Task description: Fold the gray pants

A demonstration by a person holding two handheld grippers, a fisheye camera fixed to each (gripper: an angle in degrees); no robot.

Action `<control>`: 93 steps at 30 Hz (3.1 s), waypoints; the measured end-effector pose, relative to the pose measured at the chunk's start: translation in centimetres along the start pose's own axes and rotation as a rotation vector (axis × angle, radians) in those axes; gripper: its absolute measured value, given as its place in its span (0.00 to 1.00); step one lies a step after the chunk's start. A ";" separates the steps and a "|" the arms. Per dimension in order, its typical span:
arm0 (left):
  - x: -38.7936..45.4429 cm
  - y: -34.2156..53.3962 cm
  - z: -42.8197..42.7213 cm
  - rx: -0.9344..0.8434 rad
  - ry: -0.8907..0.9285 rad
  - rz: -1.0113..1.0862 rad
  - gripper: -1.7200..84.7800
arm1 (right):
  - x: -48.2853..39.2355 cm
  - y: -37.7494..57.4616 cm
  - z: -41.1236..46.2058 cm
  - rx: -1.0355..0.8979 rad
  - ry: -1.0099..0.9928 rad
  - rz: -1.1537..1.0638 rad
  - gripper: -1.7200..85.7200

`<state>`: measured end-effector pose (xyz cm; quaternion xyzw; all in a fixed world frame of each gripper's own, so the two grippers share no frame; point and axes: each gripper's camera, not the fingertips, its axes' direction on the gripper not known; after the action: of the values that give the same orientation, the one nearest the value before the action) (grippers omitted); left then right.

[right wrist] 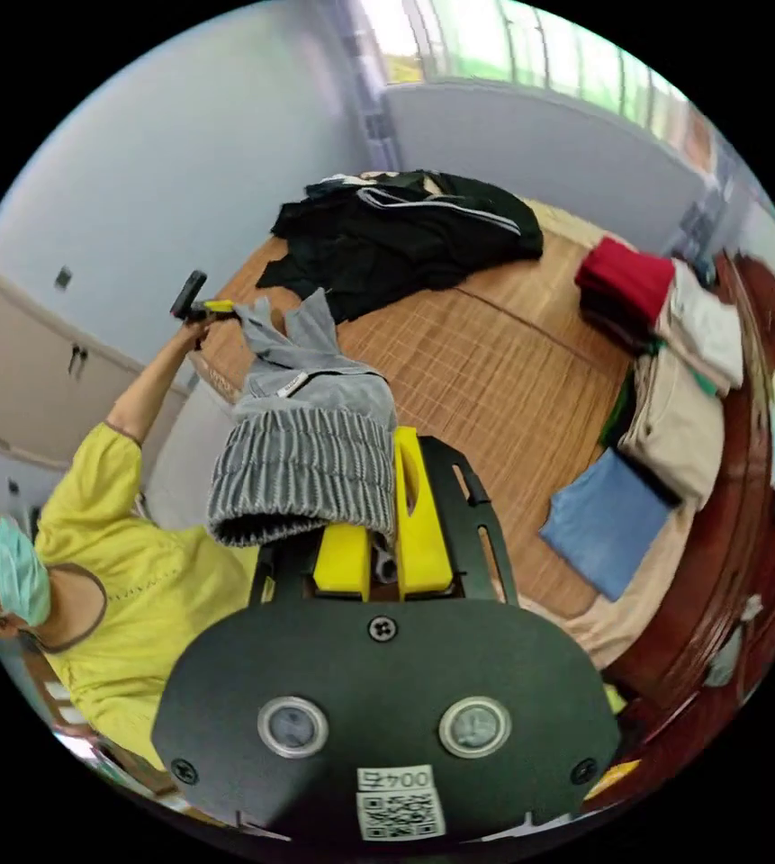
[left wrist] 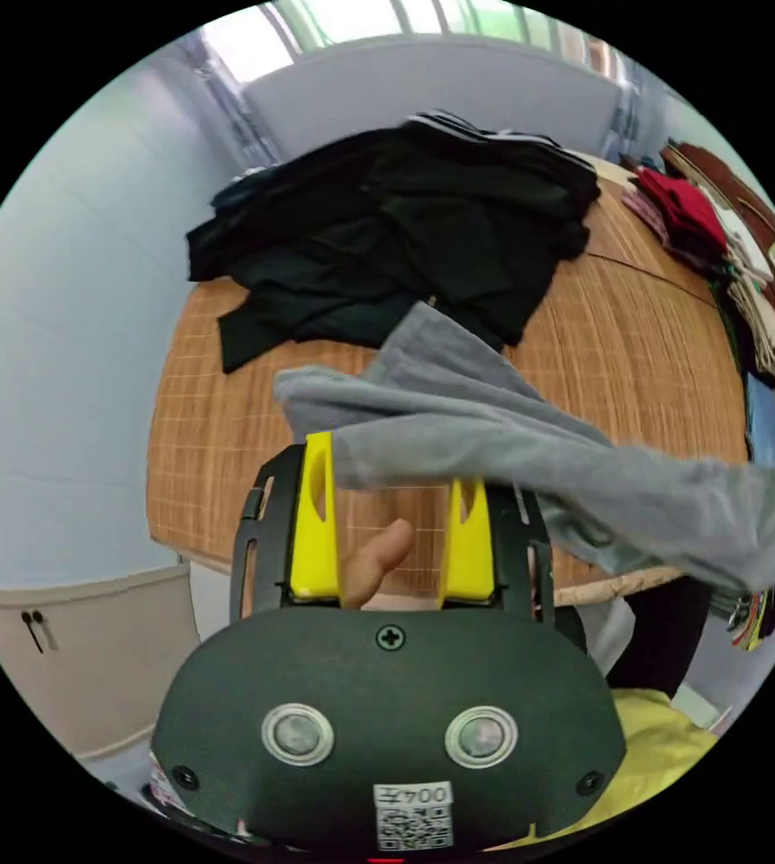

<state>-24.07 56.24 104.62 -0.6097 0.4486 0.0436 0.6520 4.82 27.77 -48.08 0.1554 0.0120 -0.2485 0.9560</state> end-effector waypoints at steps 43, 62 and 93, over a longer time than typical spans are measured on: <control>28.6 35.6 -6.0 0.773 0.108 0.083 0.33 | -22.9 -18.3 17.0 0.249 -0.592 -0.092 0.08; 22.2 21.3 6.9 0.296 0.392 0.466 0.38 | -10.0 -32.6 31.8 0.131 -0.574 0.343 0.08; 34.4 13.6 3.6 0.364 0.070 0.733 0.12 | 1.0 -46.9 41.1 0.144 -0.670 0.534 0.08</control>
<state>-9.95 45.82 71.91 -0.2852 0.6584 0.1722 0.6750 -19.03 -24.00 -22.70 0.1303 -0.3571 -0.0295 0.9244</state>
